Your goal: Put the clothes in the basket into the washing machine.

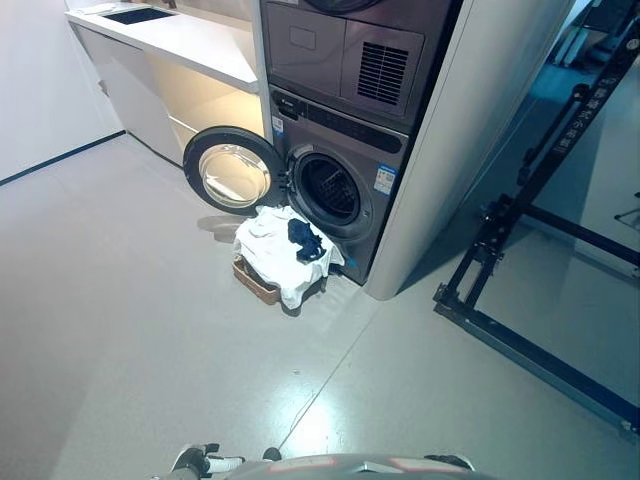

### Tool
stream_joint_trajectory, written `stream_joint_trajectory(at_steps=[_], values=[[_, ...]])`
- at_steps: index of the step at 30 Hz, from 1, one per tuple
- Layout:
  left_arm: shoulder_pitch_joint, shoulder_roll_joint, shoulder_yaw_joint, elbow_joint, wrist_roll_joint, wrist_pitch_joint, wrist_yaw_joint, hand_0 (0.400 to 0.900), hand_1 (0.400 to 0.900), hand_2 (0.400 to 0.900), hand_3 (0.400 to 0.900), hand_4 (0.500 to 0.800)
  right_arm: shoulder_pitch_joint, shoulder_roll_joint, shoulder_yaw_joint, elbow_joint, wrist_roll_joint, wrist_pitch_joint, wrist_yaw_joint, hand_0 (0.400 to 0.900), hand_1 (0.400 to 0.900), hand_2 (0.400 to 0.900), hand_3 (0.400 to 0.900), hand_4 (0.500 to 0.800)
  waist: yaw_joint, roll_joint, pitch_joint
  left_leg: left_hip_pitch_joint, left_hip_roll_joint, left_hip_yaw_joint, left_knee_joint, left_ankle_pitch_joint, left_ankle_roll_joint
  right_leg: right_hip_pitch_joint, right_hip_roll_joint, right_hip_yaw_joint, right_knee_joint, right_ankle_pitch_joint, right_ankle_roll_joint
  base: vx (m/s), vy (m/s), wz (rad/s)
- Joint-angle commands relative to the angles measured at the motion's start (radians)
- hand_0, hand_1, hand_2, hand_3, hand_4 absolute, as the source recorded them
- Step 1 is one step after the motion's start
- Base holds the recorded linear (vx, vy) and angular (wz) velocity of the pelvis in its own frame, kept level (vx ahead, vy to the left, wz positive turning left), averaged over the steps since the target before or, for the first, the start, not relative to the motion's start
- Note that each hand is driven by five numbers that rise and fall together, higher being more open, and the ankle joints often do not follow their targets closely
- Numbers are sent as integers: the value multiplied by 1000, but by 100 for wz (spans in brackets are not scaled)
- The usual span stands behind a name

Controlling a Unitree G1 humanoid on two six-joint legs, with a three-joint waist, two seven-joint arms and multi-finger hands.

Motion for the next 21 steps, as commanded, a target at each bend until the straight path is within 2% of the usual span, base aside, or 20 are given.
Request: stream_joint_trajectory(at_steps=[1,4,5,8,10,12,14,15,16,19,21], values=[[-40,-15,19,70,-12,2,10,900,900,900,900,800,-47,-54,17,33,-23,6,-11,900,900,900,900,800,-10,26,13,-36,-58,-56,2,-16,36,-72,-35,26,195,65,82,16,123,-5],[-45,-9,10,62,-5,-1,11,900,900,900,900,800,-48,-61,0,35,-12,4,-11,900,900,900,900,800,-18,29,27,-28,-76,-62,2,-20,50,-126,-62,36,308,139,95,34,154,6],[-46,-9,10,59,-14,-2,8,900,900,900,900,800,-46,-68,-6,37,-7,3,-11,900,900,900,900,800,-28,35,46,-14,-88,-70,2,-25,65,-177,-79,61,404,236,98,26,156,9],[-54,-5,8,52,-25,1,9,900,900,900,900,800,-51,-72,-10,35,1,2,-18,900,900,900,900,800,-35,54,72,-5,-81,-80,2,-28,70,-240,-72,64,478,232,83,40,139,8],[-67,-5,2,53,-24,-1,11,900,900,900,900,800,-49,-72,-17,45,19,0,-22,900,900,900,900,800,-52,57,76,11,-86,-100,2,-47,66,-297,-53,45,401,189,66,154,32,20],[-72,-6,3,52,-26,-4,12,900,900,900,900,800,-48,-73,-18,46,25,-1,-23,900,900,900,900,800,-62,54,79,22,-89,-111,2,-60,62,-303,-46,44,330,185,63,161,-46,20],[-83,-10,0,48,-28,-6,15,900,900,900,900,800,-50,-73,-20,47,34,-2,-26,900,900,900,900,800,-81,44,88,49,-99,-137,2,-88,57,-347,-33,64,170,232,74,338,-97,40],[-97,-9,0,47,-27,-6,21,900,900,900,900,800,-54,-73,-23,47,43,1,-29,900,900,900,900,800,-103,34,95,81,-108,-159,2,-116,50,-385,-32,85,77,288,91,437,-113,53],[-100,-10,1,50,-26,-5,25,900,900,900,900,800,-54,-74,-27,49,43,3,-30,900,900,900,900,800,-114,32,96,104,-107,-171,2,-135,46,-397,-29,84,33,311,96,343,-82,40],[-102,-17,4,51,-24,-5,24,900,900,900,900,800,-50,-82,-40,59,46,7,-31,900,900,900,900,800,-129,38,93,146,-102,-194,2,-167,39,-399,-18,54,2,325,100,298,-73,28],[-96,-26,1,51,-20,-5,23,900,900,900,900,800,-36,-92,-51,69,47,4,-33,900,900,900,900,800,-142,44,66,181,-95,-221,2,-195,35,-374,0,65,2,312,83,426,-130,44]])
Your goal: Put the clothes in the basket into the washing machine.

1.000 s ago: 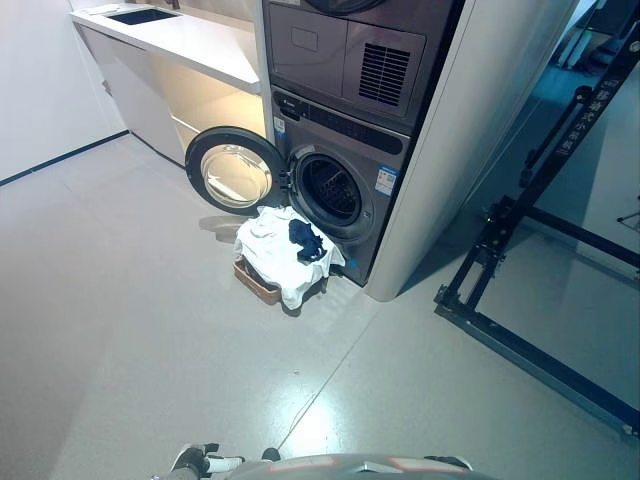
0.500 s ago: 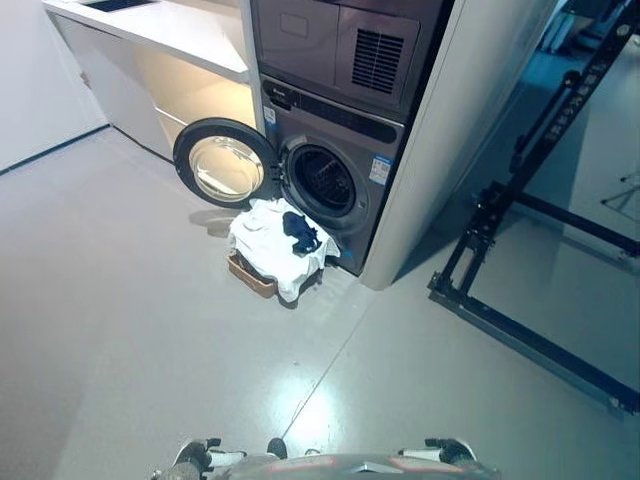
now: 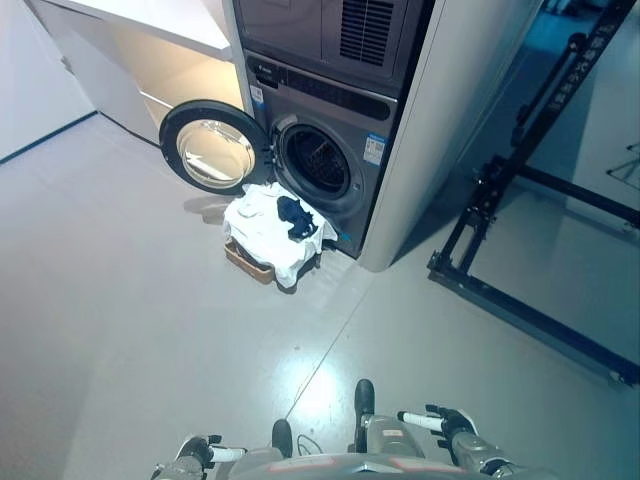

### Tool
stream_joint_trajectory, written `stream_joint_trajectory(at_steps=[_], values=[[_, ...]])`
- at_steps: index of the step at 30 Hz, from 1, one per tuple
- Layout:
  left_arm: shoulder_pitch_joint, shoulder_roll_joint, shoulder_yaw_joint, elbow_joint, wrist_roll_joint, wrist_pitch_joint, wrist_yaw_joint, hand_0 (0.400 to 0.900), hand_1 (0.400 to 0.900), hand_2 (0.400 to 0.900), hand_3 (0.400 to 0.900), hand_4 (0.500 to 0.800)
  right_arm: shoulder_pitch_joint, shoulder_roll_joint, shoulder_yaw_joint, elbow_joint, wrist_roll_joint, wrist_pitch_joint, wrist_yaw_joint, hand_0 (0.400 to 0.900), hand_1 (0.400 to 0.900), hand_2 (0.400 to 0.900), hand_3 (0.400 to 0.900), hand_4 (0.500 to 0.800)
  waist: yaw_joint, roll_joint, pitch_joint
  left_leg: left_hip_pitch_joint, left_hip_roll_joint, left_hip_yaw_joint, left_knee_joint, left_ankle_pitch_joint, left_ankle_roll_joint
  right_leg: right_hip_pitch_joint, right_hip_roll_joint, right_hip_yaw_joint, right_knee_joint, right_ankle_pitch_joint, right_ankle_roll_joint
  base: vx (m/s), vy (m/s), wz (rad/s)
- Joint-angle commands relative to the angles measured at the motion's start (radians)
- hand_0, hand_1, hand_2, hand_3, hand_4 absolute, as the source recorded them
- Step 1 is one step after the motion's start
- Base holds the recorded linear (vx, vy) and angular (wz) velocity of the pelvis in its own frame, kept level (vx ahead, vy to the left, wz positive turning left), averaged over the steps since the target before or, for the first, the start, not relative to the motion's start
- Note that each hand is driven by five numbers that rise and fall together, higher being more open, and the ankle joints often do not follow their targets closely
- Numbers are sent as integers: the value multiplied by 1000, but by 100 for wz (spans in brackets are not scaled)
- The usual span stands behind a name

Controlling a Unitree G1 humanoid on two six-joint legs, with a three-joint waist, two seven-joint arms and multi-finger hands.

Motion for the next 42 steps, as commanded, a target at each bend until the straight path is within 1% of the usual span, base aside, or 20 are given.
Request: stream_joint_trajectory(at_steps=[1,4,6,7,8,10,11,13,16,18,21,23,28,30,33,34,35,36,39,42], values=[[-41,-12,11,12,-14,-6,14,900,900,900,900,800,59,-73,22,67,-13,21,-31,900,900,900,900,800,-15,29,-38,211,-65,-42,5,-194,14,-123,70,11,-13,224,-16,477,-173,40],[-24,-23,25,10,-25,-4,15,900,900,900,900,800,67,-83,13,82,-12,17,-25,900,900,900,900,800,-15,56,-77,259,-11,-49,51,-174,-8,-99,126,-13,39,159,-56,515,-247,15],[-23,-23,26,2,-41,-4,18,900,900,900,900,800,57,-89,20,79,-8,15,-23,900,900,900,900,800,1,57,-73,201,4,-34,224,-86,-42,-50,148,-24,77,105,-81,406,-250,3],[-23,-23,26,2,-41,-3,18,900,900,900,900,800,57,-89,20,79,-8,15,-23,900,900,900,900,800,1,57,-73,200,4,-34,227,-88,-43,-50,148,-25,78,104,-82,354,-273,0],[-27,-23,26,-9,-53,-3,21,900,900,900,900,800,51,-93,22,72,2,12,-21,900,900,900,900,800,16,43,-59,133,7,-13,408,-18,-65,1,156,-15,81,72,-101,225,-184,1],[-36,-25,23,-22,-73,-6,28,900,900,900,900,800,42,-92,29,65,5,11,-22,900,900,900,900,800,26,20,-46,64,8,1,529,32,-77,23,145,-10,85,62,-111,288,-288,0],[-47,-27,15,-57,-98,-12,35,900,900,900,900,800,30,-91,42,62,9,15,-20,900,900,900,900,800,61,-15,-14,-44,12,37,639,42,-69,67,125,-2,90,31,-123,339,-345,-3],[-47,-29,2,-76,-108,-17,40,900,900,900,900,800,25,-90,55,64,7,19,-22,900,900,900,900,800,106,-32,6,-186,-13,63,674,-7,-48,118,125,3,88,3,-131,278,-211,-6],[-40,-29,-1,-73,-112,-16,47,900,900,900,900,800,21,-87,66,65,1,19,-24,900,900,900,900,800,132,-43,4,-277,-6,108,575,-15,-35,166,129,0,71,-22,-123,367,-113,5],[-32,-21,-2,-62,-89,-6,56,900,900,900,900,800,20,-78,99,53,-22,15,-28,900,900,900,900,800,162,-31,-4,-327,62,189,322,59,-52,229,158,-8,49,-53,-115,456,-48,15],[-29,-14,-3,-57,-51,-2,67,900,900,900,900,800,19,-71,125,49,-48,13,-34,900,900,900,900,800,184,-17,-11,-323,74,277,73,141,-74,297,183,-2,30,-80,-102,365,3,12],[-25,-13,3,-50,-37,-3,71,900,900,900,900,800,8,-71,135,40,-53,6,-36,900,900,900,900,800,200,-18,-18,-339,78,290,5,145,-70,336,186,15,28,-99,-92,435,36,-18],[-1,-5,33,-20,-38,-4,72,900,900,900,900,800,-1,-58,162,27,-75,-4,-30,900,900,900,900,800,243,-33,-54,-349,56,196,5,174,-64,404,182,62,41,-137,-83,453,40,-44],[-2,8,39,-4,-32,-2,76,900,900,900,900,800,1,-43,167,15,-70,-10,-26,900,900,900,900,800,257,-60,-81,-326,35,172,5,209,-56,408,163,80,97,-109,-56,485,107,-19],[-10,31,44,-5,-29,3,79,900,900,900,900,800,8,-37,150,-7,-53,-12,-20,900,900,900,900,800,244,-90,-86,-266,-13,162,5,184,-17,310,115,89,314,118,28,291,115,-6],[-11,31,44,-4,-29,3,79,900,900,900,900,800,8,-37,150,-7,-53,-12,-20,900,900,900,900,800,246,-87,-88,-268,-9,163,5,185,-18,308,118,91,312,122,27,239,160,-13],[-21,40,45,-14,-38,2,86,900,900,900,900,800,9,-38,146,-19,-47,-13,-17,900,900,900,900,800,232,-72,-67,-225,-11,164,15,155,3,239,102,90,471,255,50,245,182,-8],[-29,44,43,-19,-42,3,92,900,900,900,900,800,10,-39,144,-22,-44,-12,-16,900,900,900,900,800,223,-58,-54,-197,-7,153,20,138,13,199,101,87,550,285,50,340,251,1],[-50,54,34,-32,-51,5,95,900,900,900,900,800,23,-41,125,-26,-31,-10,-20,900,900,900,900,800,187,-6,-21,-125,9,130,26,94,38,66,70,21,708,243,9,291,190,14],[-68,59,31,-35,-59,0,102,900,900,900,900,800,40,-46,110,-15,-20,-5,-25,900,900,900,900,800,138,-3,-2,-53,-1,104,7,62,28,-25,0,-54,579,124,-22,347,18,28]])
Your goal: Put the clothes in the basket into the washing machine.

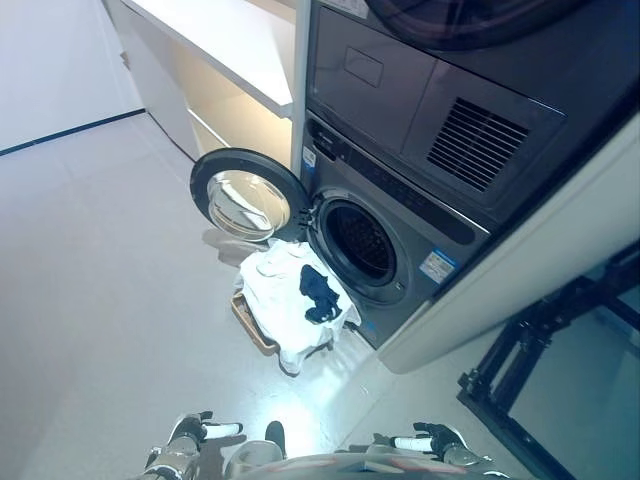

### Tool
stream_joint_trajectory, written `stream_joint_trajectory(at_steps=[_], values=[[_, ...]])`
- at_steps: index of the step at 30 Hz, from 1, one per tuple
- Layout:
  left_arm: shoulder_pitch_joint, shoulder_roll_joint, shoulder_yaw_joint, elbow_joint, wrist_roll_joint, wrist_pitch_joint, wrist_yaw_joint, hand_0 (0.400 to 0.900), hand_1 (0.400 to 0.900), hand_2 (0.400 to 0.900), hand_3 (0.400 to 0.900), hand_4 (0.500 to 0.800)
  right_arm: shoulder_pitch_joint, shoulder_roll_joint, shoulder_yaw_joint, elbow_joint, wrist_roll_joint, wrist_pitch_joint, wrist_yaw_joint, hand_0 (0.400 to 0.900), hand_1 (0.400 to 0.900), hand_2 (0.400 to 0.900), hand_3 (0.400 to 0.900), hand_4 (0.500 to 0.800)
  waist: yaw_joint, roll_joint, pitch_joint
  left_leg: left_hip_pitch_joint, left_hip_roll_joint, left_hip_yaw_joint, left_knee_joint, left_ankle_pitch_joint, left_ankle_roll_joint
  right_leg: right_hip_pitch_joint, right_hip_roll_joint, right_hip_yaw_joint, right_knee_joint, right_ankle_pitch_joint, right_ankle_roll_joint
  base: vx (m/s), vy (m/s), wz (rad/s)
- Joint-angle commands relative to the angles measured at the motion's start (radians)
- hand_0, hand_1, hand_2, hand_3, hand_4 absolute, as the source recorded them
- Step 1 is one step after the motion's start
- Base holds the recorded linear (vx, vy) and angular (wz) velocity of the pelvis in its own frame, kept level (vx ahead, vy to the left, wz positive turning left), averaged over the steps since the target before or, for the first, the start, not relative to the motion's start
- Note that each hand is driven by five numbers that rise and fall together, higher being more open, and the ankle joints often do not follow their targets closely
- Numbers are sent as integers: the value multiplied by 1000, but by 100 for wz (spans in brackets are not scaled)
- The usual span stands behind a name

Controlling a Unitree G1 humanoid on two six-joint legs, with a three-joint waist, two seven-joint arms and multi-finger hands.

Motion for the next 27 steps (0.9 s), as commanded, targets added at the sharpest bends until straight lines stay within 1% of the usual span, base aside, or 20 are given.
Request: stream_joint_trajectory(at_steps=[1,2,3,4,5,6,7,8,10,12,14,16,18,19,20,21,22,24,26,27], values=[[-27,24,17,11,-1,-7,28,900,900,900,900,800,35,-60,-6,5,21,11,-22,900,900,900,900,800,-34,0,-4,-56,-25,-80,-2,29,-50,-46,4,-79,-298,132,-59,373,-122,20],[-30,23,16,11,-2,-9,26,900,900,900,900,800,39,-61,-9,10,24,13,-21,900,900,900,900,800,-42,-11,-4,-41,-36,-87,-2,13,-58,-51,20,-80,-418,131,-61,235,-98,12],[-30,23,16,11,-2,-9,26,900,900,900,900,800,39,-61,-9,10,24,13,-21,900,900,900,900,800,-42,-9,-5,-42,-33,-88,-2,14,-58,-49,23,-82,-425,135,-62,396,-188,11],[-31,20,21,16,0,-13,16,900,900,900,900,800,47,-68,-17,20,32,14,-16,900,900,900,900,800,-61,-41,-12,-3,-50,-100,-2,-32,-73,-61,47,-77,-650,151,-50,397,-189,11],[-34,16,20,19,3,-16,12,900,900,900,900,800,49,-70,-20,24,34,15,-15,900,900,900,900,800,-68,-46,-15,11,-46,-103,-2,-52,-81,-48,58,-83,-745,164,-44,492,-225,14],[-36,12,21,24,3,-16,6,900,900,900,900,800,46,-74,-24,28,37,20,-18,900,900,900,900,800,-78,-46,-14,28,-41,-98,-2,-66,-85,-68,55,-79,-756,189,-36,314,-151,14],[-35,12,28,24,7,-14,6,900,900,900,900,800,56,-74,-30,33,41,16,-14,900,900,900,900,800,-78,-49,-16,40,-38,-114,-2,-68,-89,-39,72,-50,-739,157,-47,267,-152,10],[-34,9,37,27,-9,-18,9,900,900,900,900,800,64,-74,-35,37,48,18,-16,900,900,900,900,800,-78,-59,-18,48,-39,-114,-2,-73,-90,-31,75,-42,-749,171,-50,174,-114,5],[-32,5,38,27,-13,-17,11,900,900,900,900,800,70,-72,-37,39,51,16,-16,900,900,900,900,800,-77,-60,-23,52,-33,-118,-2,-79,-94,-19,82,-38,-759,159,-56,193,-131,2],[-21,1,50,39,-18,-13,14,900,900,900,900,800,84,-63,-45,49,64,16,-9,900,900,900,900,800,-80,-66,-43,67,-11,-118,-2,-97,-106,-2,101,-52,-734,127,-72,307,-194,10],[-14,-3,58,42,-23,-9,13,900,900,900,900,800,91,-64,-52,52,76,15,-3,900,900,900,900,800,-83,-74,-49,47,5,-106,113,-134,-114,26,106,-56,-725,89,-90,260,-169,7],[-22,-8,57,37,-40,-9,23,900,900,900,900,800,86,-66,-47,42,81,12,-7,900,900,900,900,800,-69,-95,-18,-72,-5,-97,389,-102,-134,59,105,-38,-717,71,-112,144,-223,-1],[-38,-12,40,12,-51,-16,26,900,900,900,900,800,76,-74,-44,24,86,12,-12,900,900,900,900,800,-43,-115,26,-195,-30,-107,560,-81,-134,76,87,-38,-714,60,-128,81,-201,-10],[-44,-12,20,10,-47,-16,25,900,900,900,900,800,65,-81,-41,13,94,9,-19,900,900,900,900,800,-34,-129,33,-281,-9,-76,541,-84,-116,87,78,-42,-728,54,-129,112,-120,-12],[-44,-12,20,10,-48,-16,25,900,900,900,900,800,66,-82,-41,13,94,9,-19,900,900,900,900,800,-33,-127,32,-284,-6,-75,547,-89,-116,87,80,-41,-726,53,-128,185,-45,-22],[-43,-10,15,10,-44,-15,27,900,900,900,900,800,61,-85,-44,8,103,6,-24,900,900,900,900,800,-30,-125,27,-305,8,-72,478,-86,-111,99,83,-34,-737,48,-125,172,42,-36],[-40,-8,12,13,-43,-14,27,900,900,900,900,800,60,-87,-44,2,108,4,-25,900,900,900,900,800,-27,-119,23,-305,37,-77,396,-51,-120,112,91,-25,-742,41,-120,264,83,-56],[-31,-6,8,18,-41,-15,18,900,900,900,900,800,61,-91,-45,1,104,4,-26,900,900,900,900,800,-23,-83,10,-269,91,-107,183,64,-148,145,120,1,-755,21,-113,308,143,-64],[-29,-9,4,18,-42,-16,14,900,900,900,900,800,65,-99,-47,5,99,3,-32,900,900,900,900,800,-17,-64,3,-286,123,-117,24,115,-174,175,124,33,-764,-5,-107,315,164,-64],[-29,-12,-3,20,-40,-16,11,900,900,900,900,800,68,-102,-52,10,100,4,-34,900,900,900,900,800,-19,-56,0,-295,132,-120,7,125,-183,187,122,44,-767,-12,-104,344,231,-98]])
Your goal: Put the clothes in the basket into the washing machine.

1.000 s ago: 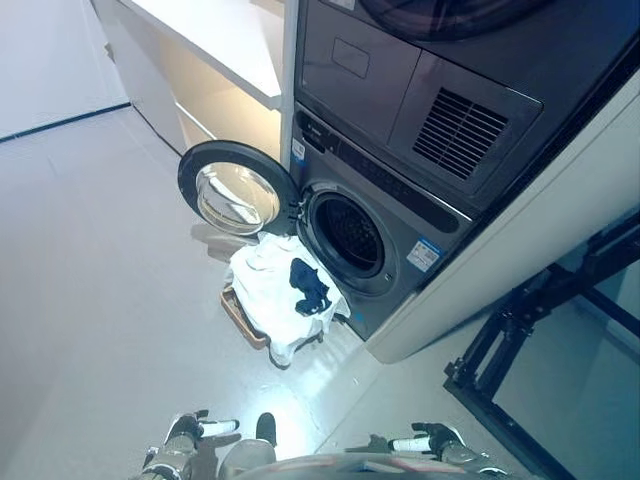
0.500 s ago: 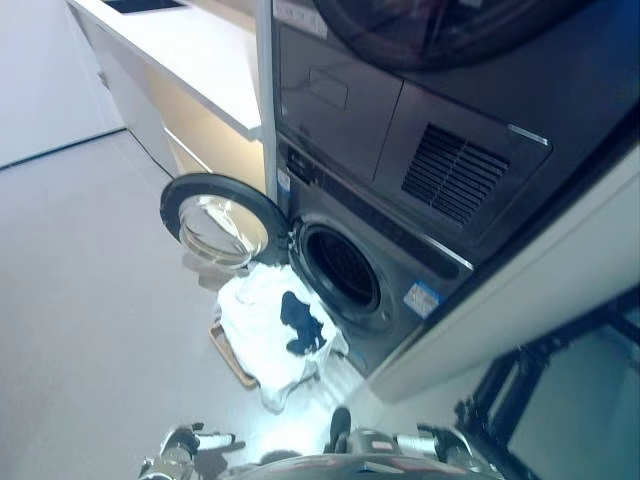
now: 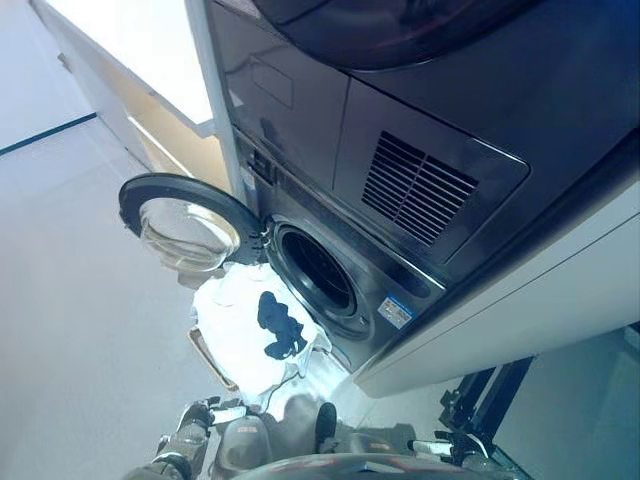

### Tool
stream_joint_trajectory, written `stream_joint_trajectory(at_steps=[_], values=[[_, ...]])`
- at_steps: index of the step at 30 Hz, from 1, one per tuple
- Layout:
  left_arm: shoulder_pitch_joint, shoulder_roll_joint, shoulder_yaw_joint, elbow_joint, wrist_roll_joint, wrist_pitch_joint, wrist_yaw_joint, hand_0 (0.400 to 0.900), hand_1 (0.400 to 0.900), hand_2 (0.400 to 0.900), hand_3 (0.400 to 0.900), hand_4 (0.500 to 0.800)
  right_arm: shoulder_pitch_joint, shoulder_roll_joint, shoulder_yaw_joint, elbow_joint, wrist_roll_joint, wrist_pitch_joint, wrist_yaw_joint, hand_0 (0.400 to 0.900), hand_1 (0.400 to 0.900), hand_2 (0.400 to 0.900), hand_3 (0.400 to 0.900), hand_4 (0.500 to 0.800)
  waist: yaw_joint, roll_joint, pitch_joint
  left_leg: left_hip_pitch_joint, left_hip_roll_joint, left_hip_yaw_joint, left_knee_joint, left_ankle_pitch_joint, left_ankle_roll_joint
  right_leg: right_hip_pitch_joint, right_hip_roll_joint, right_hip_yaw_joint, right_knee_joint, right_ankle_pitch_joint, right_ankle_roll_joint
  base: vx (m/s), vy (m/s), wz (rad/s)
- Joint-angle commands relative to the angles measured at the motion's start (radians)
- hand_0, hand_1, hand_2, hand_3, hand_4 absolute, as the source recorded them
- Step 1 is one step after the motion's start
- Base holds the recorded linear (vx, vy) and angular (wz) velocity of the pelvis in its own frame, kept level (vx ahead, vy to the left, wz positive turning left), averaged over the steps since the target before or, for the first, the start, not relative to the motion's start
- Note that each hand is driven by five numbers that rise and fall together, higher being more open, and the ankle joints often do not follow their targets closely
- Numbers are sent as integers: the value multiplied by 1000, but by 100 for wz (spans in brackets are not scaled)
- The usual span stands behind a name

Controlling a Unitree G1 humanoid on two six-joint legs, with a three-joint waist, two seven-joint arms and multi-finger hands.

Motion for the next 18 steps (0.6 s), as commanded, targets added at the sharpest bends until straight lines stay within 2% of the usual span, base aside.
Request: stream_joint_trajectory(at_steps=[1,3,5,6,7,8,9,10,11,12,13,15,18], values=[[20,16,-7,24,5,-5,-1,900,900,900,900,800,32,-62,-15,10,9,0,-32,900,900,900,900,800,3,37,-34,-43,17,-39,-89,180,37,110,-23,45,121,-91,179,239,175,-74],[24,16,-12,27,7,-7,-11,900,900,900,900,800,33,-62,-21,13,9,1,-28,900,900,900,900,800,-4,45,-45,-31,13,-25,-89,194,30,120,-32,50,127,-99,188,239,237,-51],[29,15,-17,33,17,-6,-26,900,900,900,900,800,46,-70,-39,12,2,4,-19,900,900,900,900,800,-8,51,-61,-10,-12,-13,-65,176,53,113,-70,64,182,-104,216,248,282,-53],[29,16,-18,33,17,-6,-26,900,900,900,900,800,47,-70,-39,12,2,5,-19,900,900,900,900,800,-7,50,-62,-10,-13,-11,-64,175,53,111,-71,66,185,-106,216,86,165,-42],[30,20,-19,33,18,-3,-30,900,900,900,900,800,44,-72,-44,8,0,8,-15,900,900,900,900,800,-11,58,-59,4,-19,5,-66,162,64,69,-86,71,276,-91,226,-56,224,-114],[22,33,-17,27,17,-4,-24,900,900,900,900,800,17,-81,-36,-4,-16,9,-19,900,900,900,900,800,-9,70,-25,35,-10,60,-73,142,71,-48,-121,-8,374,-51,239,-59,222,-114],[21,33,-17,27,17,-4,-24,900,900,900,900,800,17,-81,-36,-4,-16,9,-19,900,900,900,900,800,-8,71,-27,31,-8,61,-73,143,71,-51,-119,-7,372,-48,239,-158,208,-138],[-9,52,-24,36,39,2,-15,900,900,900,900,800,-23,-92,-27,-10,-18,16,-33,900,900,900,900,800,-8,64,-4,40,-18,111,-79,125,64,-81,-167,-104,275,-8,245,-71,66,-15],[-24,55,-36,35,55,-2,-14,900,900,900,900,800,-21,-97,-29,-2,-14,16,-34,900,900,900,900,800,-22,65,-6,32,-27,102,-73,125,67,-60,-150,-68,249,-10,251,-71,65,-14],[-24,55,-36,35,55,-2,-14,900,900,900,900,800,-21,-97,-30,-2,-14,16,-34,900,900,900,900,800,-22,66,-9,29,-26,102,-73,126,67,-62,-149,-68,247,-7,251,20,53,14],[-46,70,-61,11,66,-10,-9,900,900,900,900,800,-24,-110,-30,5,-14,12,-32,900,900,900,900,800,-29,69,0,16,-31,108,-76,128,72,-84,-131,-49,239,-13,235,8,47,-17],[-59,76,-84,-3,91,-11,-8,900,900,900,900,800,-26,-127,-36,10,-11,13,-30,900,900,900,900,800,-35,72,1,10,-30,111,-74,127,74,-86,-129,-55,230,-17,228,21,31,-6],[-130,117,-176,-60,168,-20,-14,900,900,900,900,800,-45,-187,-65,19,-3,8,-33,900,900,900,900,800,-52,75,22,-22,-27,110,-65,131,75,-100,-120,-88,205,-33,216,-48,7,4]])
